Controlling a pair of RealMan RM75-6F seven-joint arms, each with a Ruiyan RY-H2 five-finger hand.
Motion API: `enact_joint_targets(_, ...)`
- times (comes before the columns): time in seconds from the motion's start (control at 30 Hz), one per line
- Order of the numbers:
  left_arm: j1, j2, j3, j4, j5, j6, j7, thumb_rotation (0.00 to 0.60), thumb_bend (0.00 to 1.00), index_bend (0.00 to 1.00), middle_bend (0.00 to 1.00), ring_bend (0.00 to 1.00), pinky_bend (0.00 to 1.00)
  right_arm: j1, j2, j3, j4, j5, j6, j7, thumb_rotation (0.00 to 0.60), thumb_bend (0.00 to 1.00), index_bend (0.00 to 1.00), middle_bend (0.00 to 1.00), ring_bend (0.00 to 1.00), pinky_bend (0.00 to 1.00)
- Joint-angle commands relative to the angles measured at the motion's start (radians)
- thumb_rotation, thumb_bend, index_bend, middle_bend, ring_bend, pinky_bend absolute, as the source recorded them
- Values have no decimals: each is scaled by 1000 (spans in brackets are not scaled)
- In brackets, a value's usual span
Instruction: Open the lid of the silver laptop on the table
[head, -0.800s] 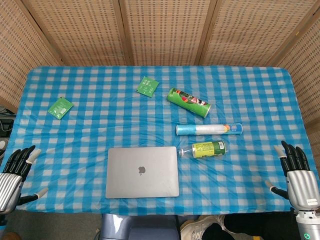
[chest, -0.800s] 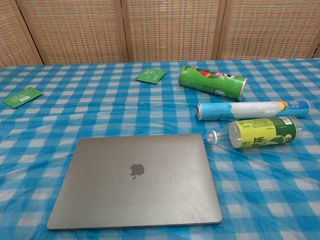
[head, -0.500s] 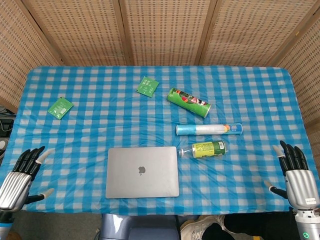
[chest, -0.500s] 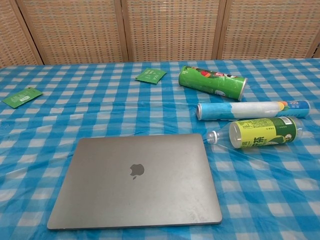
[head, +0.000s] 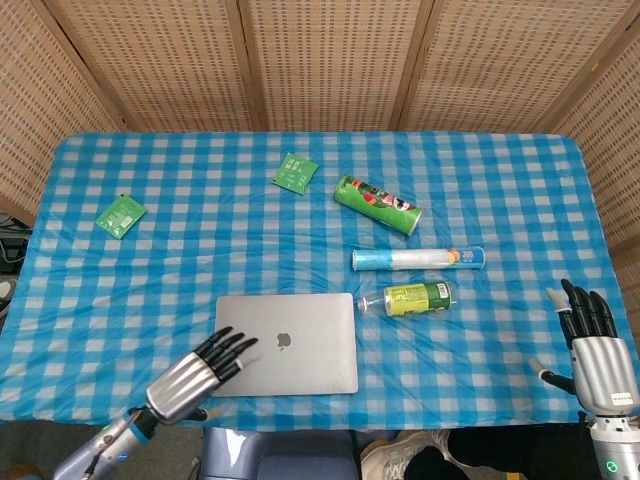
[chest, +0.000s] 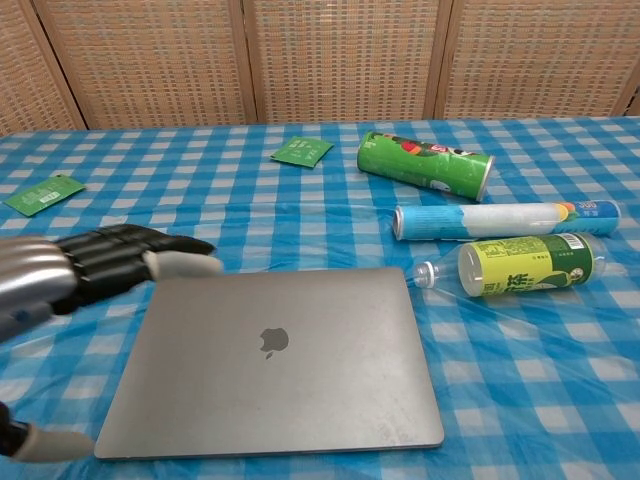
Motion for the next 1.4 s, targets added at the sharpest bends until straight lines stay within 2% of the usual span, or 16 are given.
enact_joint_targets(0.03, -65, -93, -23, 13, -3, -98, 64, 600, 0, 0, 0, 0, 0, 1, -1, -1, 1, -1, -2, 0, 600, 0, 81, 0, 0, 0)
enact_joint_targets(0.27, -93, -213, -67, 79, -112, -205, 188, 600, 0, 0, 0, 0, 0, 4, -3, -6, 0, -6, -12, -5, 600, 0, 81, 0, 0, 0)
enact_joint_targets(0.47, -104, -260, -77, 120, -158, -211, 269, 600, 0, 0, 0, 0, 0, 7, -1, -6, 0, 0, -18, 0, 600, 0, 81, 0, 0, 0)
enact_joint_targets(1.4, -164, -378, -75, 194, -325, -212, 340, 600, 0, 0, 0, 0, 0, 7, 19, -1, -1, 12, -20, 52, 600, 0, 81, 0, 0, 0)
